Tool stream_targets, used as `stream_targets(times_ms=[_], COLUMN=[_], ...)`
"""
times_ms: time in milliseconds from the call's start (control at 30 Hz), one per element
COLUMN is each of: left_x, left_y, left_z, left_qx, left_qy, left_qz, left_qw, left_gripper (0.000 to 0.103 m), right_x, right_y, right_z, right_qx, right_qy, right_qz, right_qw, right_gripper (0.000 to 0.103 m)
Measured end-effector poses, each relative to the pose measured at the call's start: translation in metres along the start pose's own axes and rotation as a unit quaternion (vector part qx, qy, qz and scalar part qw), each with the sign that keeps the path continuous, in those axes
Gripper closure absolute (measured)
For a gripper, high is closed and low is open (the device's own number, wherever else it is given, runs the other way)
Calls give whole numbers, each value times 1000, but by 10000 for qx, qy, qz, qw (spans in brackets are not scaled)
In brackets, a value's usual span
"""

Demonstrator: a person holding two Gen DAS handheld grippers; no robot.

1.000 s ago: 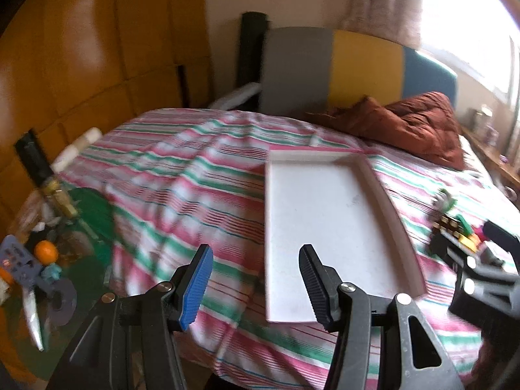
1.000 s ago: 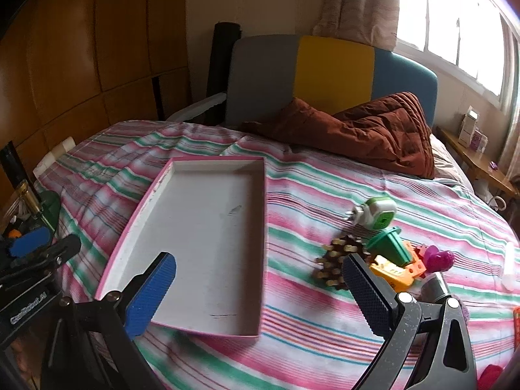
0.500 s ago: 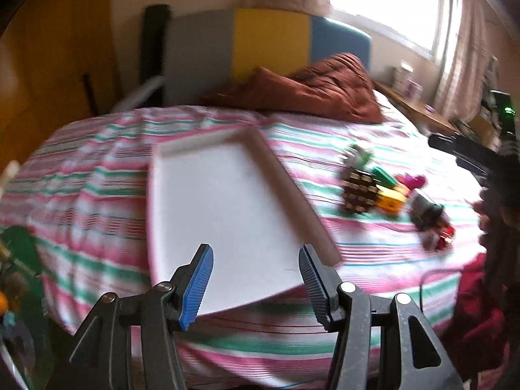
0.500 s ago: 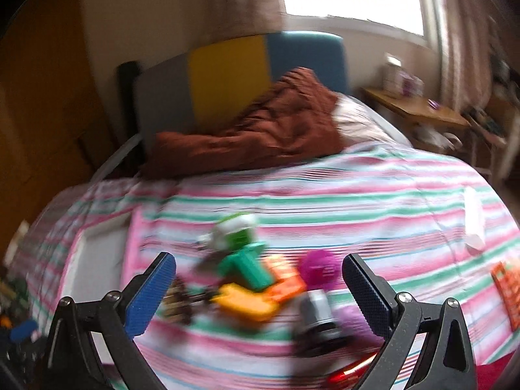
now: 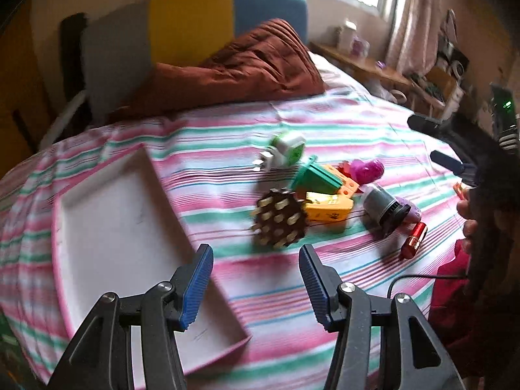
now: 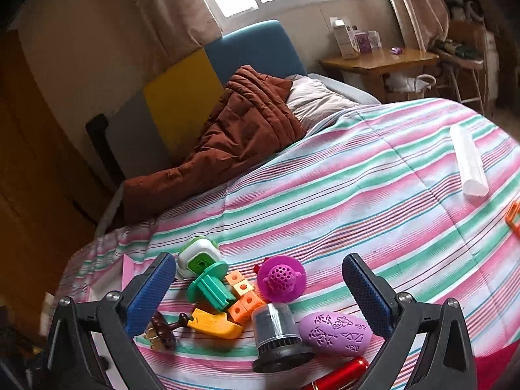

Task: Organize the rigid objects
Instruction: 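Move both tools toward the pile of toys beside the white tray, then grasp the brown spiky peg ball with left tool while right tool grasps grey cup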

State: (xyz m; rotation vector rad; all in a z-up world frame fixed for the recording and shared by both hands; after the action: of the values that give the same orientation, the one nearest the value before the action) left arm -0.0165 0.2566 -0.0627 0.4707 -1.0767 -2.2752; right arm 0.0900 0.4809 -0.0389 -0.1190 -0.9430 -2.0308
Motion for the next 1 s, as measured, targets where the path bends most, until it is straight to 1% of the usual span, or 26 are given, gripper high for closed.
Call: stream_targets(times_ms=[100, 233, 300, 333, 433, 500, 533, 567, 667, 733, 767, 1000], left_x=[-8, -10, -11, -11, -11, -11, -11, -9, -6, -6, -6, -5], left_y=[-21, -51, -59, -63, -77, -88, -92, -94, -87, -77, -66, -25], left_z=[8, 18, 18, 19, 21, 21, 20, 18, 16, 14, 12, 4], left_qx=[44, 227, 350, 409, 555, 658, 719, 747, 590, 432, 305, -15], left_qy=[-58, -89, -75, -42, 46, 39, 90, 265, 358, 377, 324, 209], left_qz=[-221, -191, -209, -251, -279, -227, -262, -394, -336, -416, -409, -469], left_qw=[9997, 9995, 9991, 9988, 9981, 9976, 9970, 9961, 9970, 9975, 9982, 9987], left_gripper=[47, 46, 45, 41, 38, 38, 41, 43, 43, 43, 43, 43], right_x=[-3, -8, -10, -11, -11, -11, -11, -11, -12, -11, -10, 2], right_y=[2, 0, -1, -2, -2, -3, -4, -4, -5, -7, -9, -19], right_z=[1, 1, 2, 2, 1, 2, 2, 2, 1, 0, -2, -14], right_qx=[2, 53, 87, 101, 112, 112, 113, 116, 151, 214, 265, 512], right_qy=[-114, -286, -353, -378, -394, -372, -354, -343, -296, -260, -203, 328], right_qz=[59, 142, 182, 189, 223, 220, 197, 184, 150, 154, 136, -67], right_qw=[9999, 9995, 9992, 9991, 9989, 9990, 9991, 9992, 9993, 9993, 9993, 9981], right_gripper=[0, 0, 0, 0, 0, 0, 0, 0, 0, 0, 0, 0])
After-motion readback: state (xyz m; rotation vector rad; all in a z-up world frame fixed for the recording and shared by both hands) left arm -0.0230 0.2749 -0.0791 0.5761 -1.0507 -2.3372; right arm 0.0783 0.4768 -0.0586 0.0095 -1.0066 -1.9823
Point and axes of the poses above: each gripper's, at about its wrist camera, not at the fingertips, and y roughly against the way its jaws point, x to its left, z to its top, the point moved 5 cm from there along -y, roughly the way its jaws point, and after that the axes turned 3 degrees about -x, right-handed, at the moved point
